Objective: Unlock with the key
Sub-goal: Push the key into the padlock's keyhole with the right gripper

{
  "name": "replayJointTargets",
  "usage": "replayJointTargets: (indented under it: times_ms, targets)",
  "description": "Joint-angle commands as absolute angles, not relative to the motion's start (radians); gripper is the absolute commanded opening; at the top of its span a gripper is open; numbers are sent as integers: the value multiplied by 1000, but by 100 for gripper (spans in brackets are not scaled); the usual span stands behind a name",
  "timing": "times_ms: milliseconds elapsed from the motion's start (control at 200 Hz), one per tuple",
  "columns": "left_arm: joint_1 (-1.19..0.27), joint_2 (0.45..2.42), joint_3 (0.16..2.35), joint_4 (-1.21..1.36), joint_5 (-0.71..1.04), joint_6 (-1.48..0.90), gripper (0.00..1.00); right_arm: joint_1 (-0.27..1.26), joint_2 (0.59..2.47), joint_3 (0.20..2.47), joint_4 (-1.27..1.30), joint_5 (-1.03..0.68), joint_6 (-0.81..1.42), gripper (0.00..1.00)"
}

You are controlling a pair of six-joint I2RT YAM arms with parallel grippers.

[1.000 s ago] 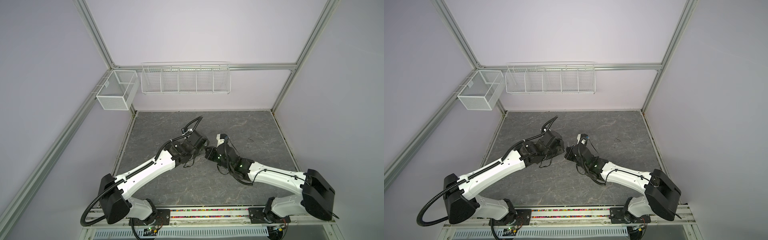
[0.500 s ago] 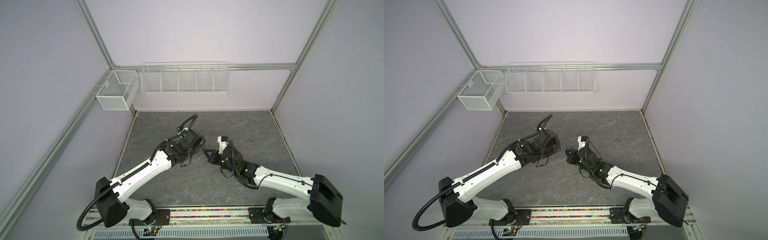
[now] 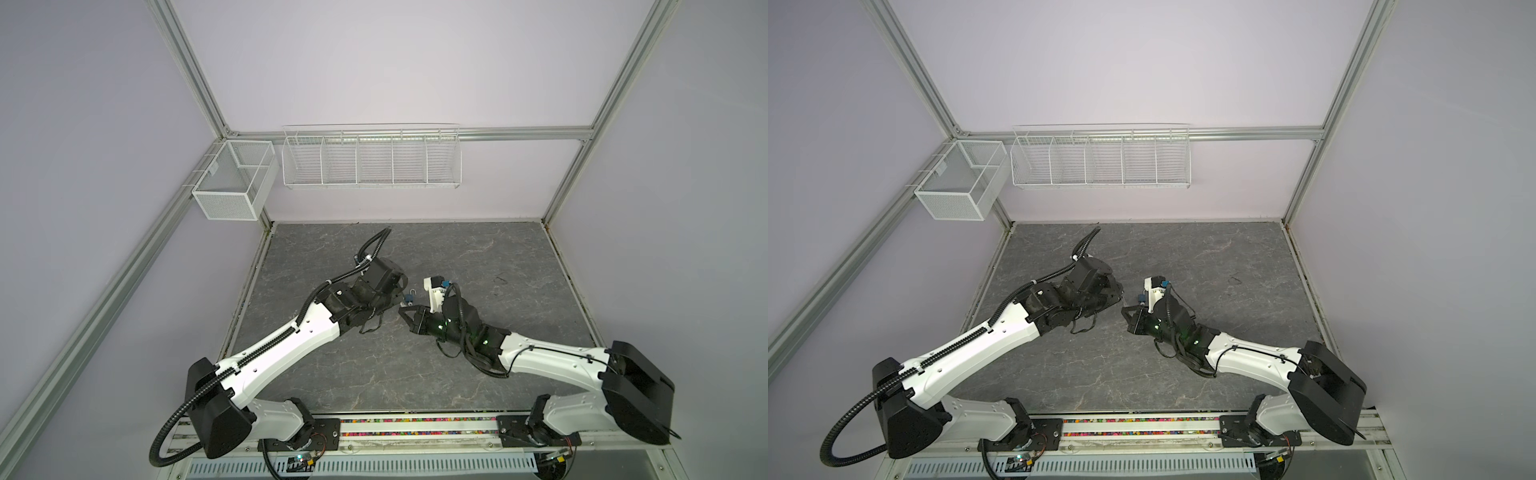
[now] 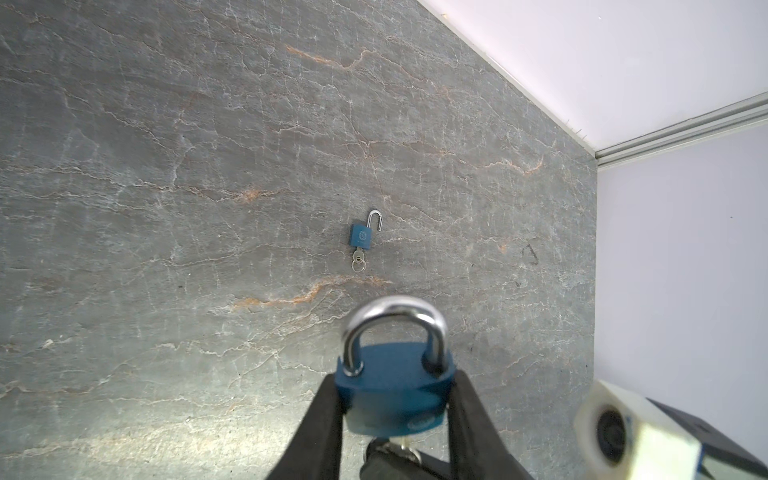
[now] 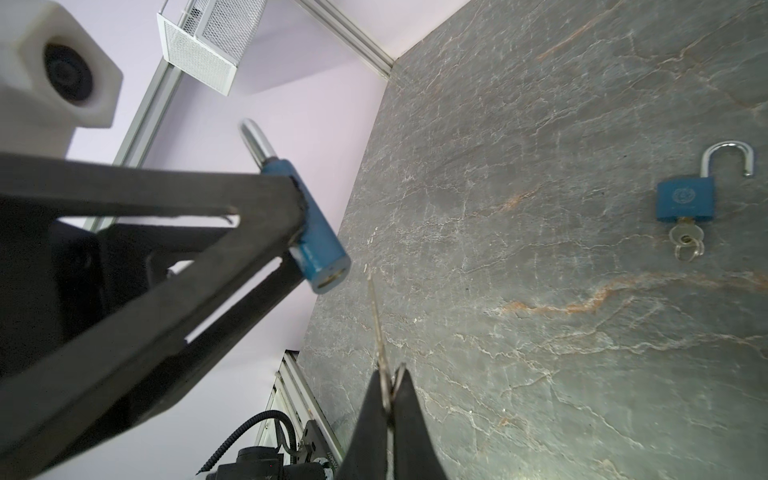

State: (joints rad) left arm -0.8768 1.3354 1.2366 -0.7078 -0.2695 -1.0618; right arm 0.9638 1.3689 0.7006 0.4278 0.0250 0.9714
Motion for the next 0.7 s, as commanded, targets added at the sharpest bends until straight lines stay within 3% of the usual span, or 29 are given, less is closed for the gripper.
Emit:
replayJointTargets:
  times_ms: [0, 695]
  targets:
    - [-868, 1310, 1226, -689, -273, -1075, 0, 976, 1376, 723, 467, 13, 964, 6]
    - [-854, 1304, 1196, -660, -238, -1108, 0, 979, 1392, 750, 447, 76, 965, 6]
